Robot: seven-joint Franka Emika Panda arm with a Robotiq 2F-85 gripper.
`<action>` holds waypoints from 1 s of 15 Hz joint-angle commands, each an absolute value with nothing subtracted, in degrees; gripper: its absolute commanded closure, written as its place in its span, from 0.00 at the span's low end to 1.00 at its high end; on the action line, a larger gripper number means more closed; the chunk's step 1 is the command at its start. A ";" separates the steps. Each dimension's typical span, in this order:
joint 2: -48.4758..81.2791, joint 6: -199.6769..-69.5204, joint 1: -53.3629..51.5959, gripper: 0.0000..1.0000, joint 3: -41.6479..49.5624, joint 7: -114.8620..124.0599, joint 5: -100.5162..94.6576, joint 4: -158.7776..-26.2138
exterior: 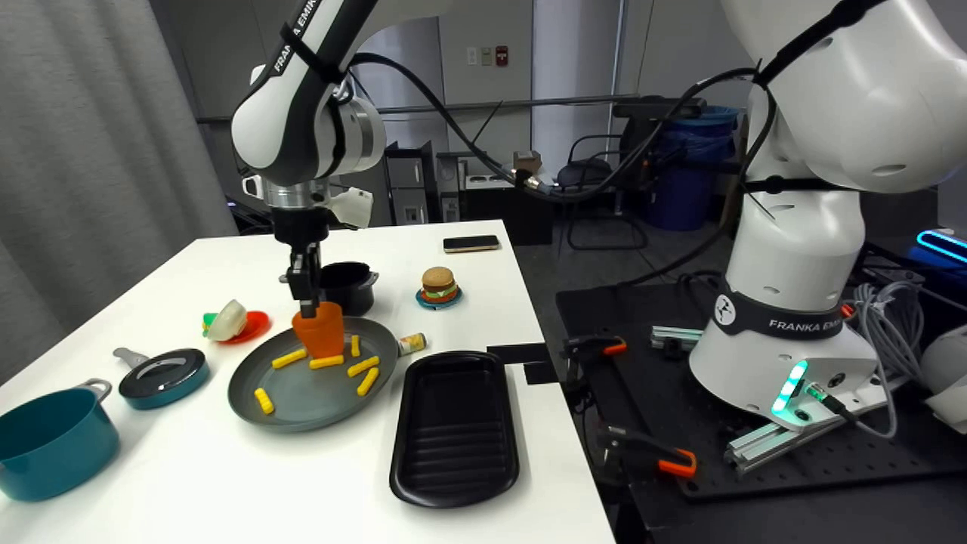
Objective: Pour the contents of the orange cup onto the plate
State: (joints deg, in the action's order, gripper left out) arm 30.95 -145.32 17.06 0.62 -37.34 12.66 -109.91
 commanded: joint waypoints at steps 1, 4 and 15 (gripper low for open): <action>29.65 -145.79 17.93 0.32 -0.12 -36.14 11.70 -111.23; 29.65 -145.79 18.02 0.10 -0.24 -36.24 11.87 -111.22; 30.99 -145.12 17.44 0.00 -2.33 -36.12 11.98 -110.35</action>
State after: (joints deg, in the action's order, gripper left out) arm 31.01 -145.16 16.77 -1.61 -36.61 12.67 -110.38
